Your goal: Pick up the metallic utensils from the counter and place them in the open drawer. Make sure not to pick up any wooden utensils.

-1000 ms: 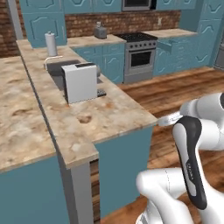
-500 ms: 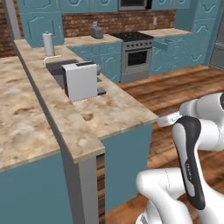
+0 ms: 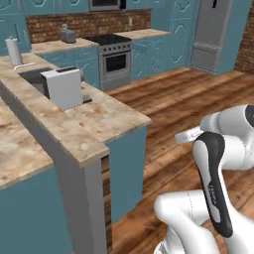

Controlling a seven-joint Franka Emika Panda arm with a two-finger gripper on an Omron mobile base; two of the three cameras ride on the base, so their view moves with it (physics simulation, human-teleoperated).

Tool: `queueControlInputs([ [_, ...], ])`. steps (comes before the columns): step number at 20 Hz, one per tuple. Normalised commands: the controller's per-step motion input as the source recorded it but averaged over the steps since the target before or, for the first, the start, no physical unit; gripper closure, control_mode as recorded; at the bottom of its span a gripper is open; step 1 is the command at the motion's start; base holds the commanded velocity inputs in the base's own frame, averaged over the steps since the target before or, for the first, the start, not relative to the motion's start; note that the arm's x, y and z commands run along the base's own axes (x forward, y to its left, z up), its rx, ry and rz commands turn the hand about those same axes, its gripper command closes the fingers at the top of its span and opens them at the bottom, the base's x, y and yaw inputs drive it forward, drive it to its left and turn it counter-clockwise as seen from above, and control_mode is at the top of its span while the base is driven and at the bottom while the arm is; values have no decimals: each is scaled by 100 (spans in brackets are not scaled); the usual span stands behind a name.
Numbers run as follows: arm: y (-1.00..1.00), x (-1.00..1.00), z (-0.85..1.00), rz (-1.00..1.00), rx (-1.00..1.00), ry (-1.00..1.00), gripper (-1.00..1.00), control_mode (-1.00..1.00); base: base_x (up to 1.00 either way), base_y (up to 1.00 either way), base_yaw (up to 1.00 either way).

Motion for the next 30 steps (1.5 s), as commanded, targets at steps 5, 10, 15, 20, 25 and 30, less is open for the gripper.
queueControlInputs([
  [5,0,0,0,0,0,0,-100,100,-97,19,-67],
  [10,0,0,0,0,0,0,-100,100,-87,22,-73],
  [15,0,0,0,0,0,0,-100,100,-87,63,-60],
  [20,0,0,0,0,0,0,-100,100,-80,100,-35],
  [25,0,0,0,0,0,0,-100,100,-78,100,-19],
  [30,0,0,0,0,0,0,-100,100,-98,100,-14],
])
